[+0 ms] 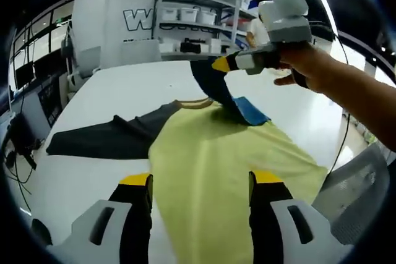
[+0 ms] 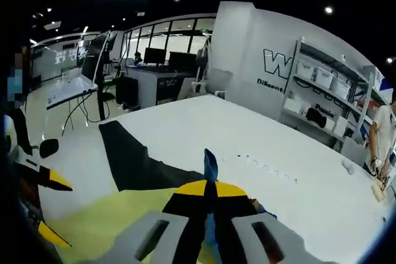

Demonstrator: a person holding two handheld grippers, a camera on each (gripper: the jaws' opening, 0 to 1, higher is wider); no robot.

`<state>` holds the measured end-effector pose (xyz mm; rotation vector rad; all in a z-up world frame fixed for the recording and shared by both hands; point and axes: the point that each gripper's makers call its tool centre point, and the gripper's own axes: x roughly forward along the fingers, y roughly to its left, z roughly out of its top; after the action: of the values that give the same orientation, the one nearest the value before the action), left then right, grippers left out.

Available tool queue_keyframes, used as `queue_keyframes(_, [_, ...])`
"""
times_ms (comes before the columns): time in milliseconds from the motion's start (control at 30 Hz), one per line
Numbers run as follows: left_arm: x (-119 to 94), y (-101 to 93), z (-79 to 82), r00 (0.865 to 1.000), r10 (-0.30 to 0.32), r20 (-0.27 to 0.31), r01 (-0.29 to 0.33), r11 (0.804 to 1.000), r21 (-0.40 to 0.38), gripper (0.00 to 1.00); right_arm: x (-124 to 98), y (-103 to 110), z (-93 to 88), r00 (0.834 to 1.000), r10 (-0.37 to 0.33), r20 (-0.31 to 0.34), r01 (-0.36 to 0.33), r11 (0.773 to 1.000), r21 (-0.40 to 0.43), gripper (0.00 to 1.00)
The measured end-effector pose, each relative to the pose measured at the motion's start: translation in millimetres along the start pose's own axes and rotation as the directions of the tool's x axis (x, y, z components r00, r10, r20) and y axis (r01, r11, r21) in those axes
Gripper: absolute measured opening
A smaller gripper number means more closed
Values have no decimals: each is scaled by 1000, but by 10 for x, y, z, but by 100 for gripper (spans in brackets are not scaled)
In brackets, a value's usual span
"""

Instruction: Fold the garment on the visible template until the final outline fits inside the template.

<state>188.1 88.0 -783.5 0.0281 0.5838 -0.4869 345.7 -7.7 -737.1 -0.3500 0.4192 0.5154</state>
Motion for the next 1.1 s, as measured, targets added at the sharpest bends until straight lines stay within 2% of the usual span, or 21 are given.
queue_keyframes(267, [-4,12,-26,1000,2,-10,-2,1000,-6,59,331,564,-346,992,91,-88,-95,994,-50,0])
queue_keyframes(500, [2,29,-42,1000,5,-16,-5,1000,-16,59,521,896,-529,981,142,-131,-154,985,-84,0])
queue_keyframes(633, [2,37,-55,1000,7,-21,-8,1000,-23,59,585,972,-601,976,165,-141,-175,983,-59,0])
queue_keyframes(800, [6,44,-63,1000,9,-23,-9,1000,-27,58,632,1079,-677,967,206,-152,-211,977,-16,7])
queue_keyframes(867, [8,39,-66,1000,8,-25,-8,1000,-27,58,603,1101,-641,967,216,-134,-220,975,-14,5])
queue_keyframes(967, [15,30,-73,1000,5,-29,-6,1000,-25,58,588,1005,-626,974,194,-121,-198,980,-24,0])
queue_keyframes(1033, [19,23,-77,999,4,-32,-5,1000,-21,58,601,997,-746,966,197,-168,-204,979,-21,0])
queue_keyframes(1100, [22,16,-79,999,2,-33,-3,1000,-21,58,606,1023,-808,960,209,-184,-215,977,-9,0])
